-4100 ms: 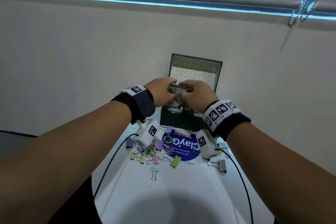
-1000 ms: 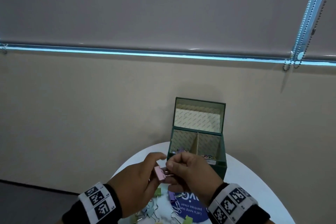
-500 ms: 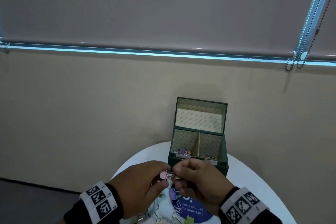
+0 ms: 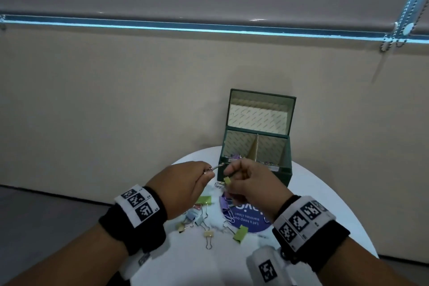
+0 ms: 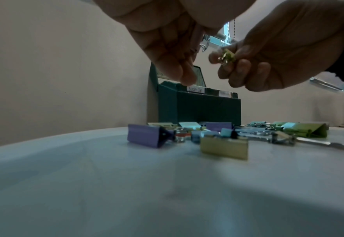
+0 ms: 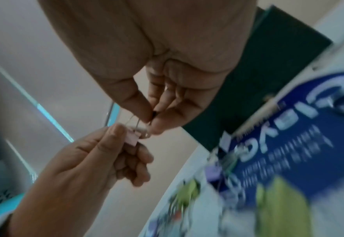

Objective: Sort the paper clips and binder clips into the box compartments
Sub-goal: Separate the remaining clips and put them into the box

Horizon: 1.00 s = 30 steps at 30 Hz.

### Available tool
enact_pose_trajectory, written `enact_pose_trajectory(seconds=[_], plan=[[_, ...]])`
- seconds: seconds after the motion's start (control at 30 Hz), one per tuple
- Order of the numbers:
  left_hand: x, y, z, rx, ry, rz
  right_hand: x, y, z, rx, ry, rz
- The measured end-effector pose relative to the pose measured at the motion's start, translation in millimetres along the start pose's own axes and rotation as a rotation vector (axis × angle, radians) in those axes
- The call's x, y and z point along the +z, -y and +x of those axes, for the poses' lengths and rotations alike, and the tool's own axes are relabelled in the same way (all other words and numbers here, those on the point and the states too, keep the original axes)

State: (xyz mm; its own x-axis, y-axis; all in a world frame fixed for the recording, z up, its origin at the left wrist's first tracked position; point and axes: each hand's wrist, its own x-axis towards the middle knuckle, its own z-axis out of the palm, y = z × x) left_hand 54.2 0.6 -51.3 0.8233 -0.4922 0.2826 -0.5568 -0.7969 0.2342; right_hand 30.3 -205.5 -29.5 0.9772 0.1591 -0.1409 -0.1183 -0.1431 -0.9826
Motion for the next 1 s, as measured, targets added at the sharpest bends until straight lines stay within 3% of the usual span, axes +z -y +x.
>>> enact_pose_trajectory(seconds=[0.1,0.17,0.3,0.4,0.63,0.73,0.9,1.0], plan=[[0,2,2,-0.03,0.004,0.004,-20,12,18,-0.154,-0.311,-0.23],[-1,-1,2,-0.028,0.029,0.022,-35,20,31,-0.223,-0.392,-0.387],[-3,-4,3,-0.034,0.046,0.031,-62,23,35,-0.228,-0.349,-0.709],[-8,-3,13,-0.028,0.037,0.041,-88,18,11,-0.29,-0.38,-0.724],[-27,-24,90,0.026,0.005,0.131,-148,-28,-35,-0.003,-0.264,-0.919],[-25,-33,113,-0.028,0.088,0.191,-152,-45,-31,0.066,-0.225,-0.947],[-26,-23,89,-0.022,0.031,0.172,-148,-55,-18,0.06,-0.176,-0.948],[-31,0,49,0.029,0.168,0.173,-141,-56,-19,0.0,-0.157,-0.915]])
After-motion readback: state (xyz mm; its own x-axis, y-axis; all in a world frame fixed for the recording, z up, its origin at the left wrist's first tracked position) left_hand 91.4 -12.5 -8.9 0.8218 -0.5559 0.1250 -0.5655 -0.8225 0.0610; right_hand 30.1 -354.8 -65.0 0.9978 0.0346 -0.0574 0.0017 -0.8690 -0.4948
